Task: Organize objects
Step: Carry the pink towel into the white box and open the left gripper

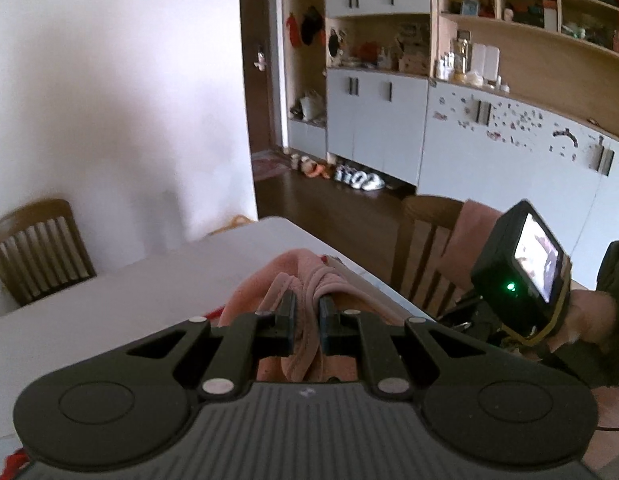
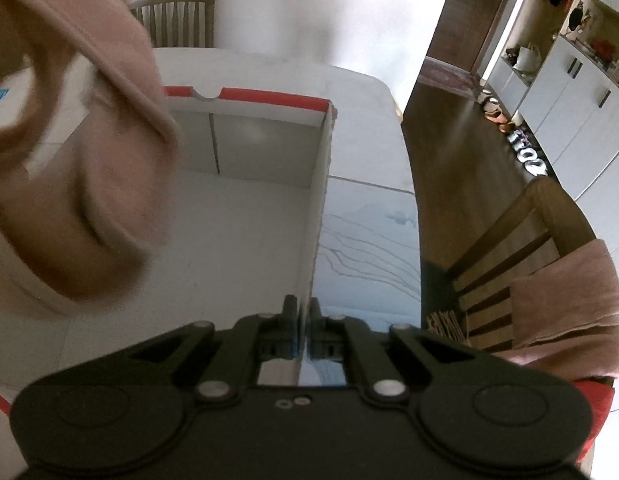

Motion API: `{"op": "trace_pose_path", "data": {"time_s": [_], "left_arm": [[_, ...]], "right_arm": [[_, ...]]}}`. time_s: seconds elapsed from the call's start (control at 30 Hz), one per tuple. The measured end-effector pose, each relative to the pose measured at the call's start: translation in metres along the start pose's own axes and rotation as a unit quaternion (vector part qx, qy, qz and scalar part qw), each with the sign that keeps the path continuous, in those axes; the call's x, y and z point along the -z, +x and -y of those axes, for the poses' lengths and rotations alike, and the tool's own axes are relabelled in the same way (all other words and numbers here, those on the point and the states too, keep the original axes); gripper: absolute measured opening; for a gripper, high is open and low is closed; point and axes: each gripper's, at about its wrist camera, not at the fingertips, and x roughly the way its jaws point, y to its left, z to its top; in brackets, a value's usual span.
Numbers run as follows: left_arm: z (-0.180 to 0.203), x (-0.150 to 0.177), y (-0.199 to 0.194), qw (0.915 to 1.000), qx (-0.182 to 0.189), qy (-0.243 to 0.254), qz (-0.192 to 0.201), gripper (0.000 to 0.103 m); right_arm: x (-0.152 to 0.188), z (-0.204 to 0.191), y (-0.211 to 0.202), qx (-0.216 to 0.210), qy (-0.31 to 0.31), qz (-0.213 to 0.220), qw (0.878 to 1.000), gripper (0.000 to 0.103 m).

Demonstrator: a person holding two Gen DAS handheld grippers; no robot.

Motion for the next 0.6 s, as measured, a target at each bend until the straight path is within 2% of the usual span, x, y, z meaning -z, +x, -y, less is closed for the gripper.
{"op": "trace_pose_path", "data": {"time_s": [0.13, 0.37, 0.5, 0.6], "left_arm": [[0.007, 0.005, 0.033, 0.9997, 0.017, 0.012, -0.014, 0.010], [0.013, 0.031, 0.099, 0.9938, 0.051, -0.008, -0.099, 0.010], [0.021, 0.048, 0.119, 0.9885, 0.049, 0.012, -0.143, 0.010], [0.020, 0.064, 0.120, 0.9846, 0.049, 0.024, -0.166, 0.011]], "right_arm": [[-0.002, -0.002, 0.000, 0.003, -0.007, -0.003, 1.000, 0.003], [-0.004, -0.004, 0.002, 0.007, -0.013, -0.007, 1.000, 0.004], [-0.005, -0.004, 0.003, 0.009, -0.014, -0.009, 1.000, 0.004], [-0.006, -0.004, 0.004, 0.008, -0.014, -0.011, 1.000, 0.004]]}}
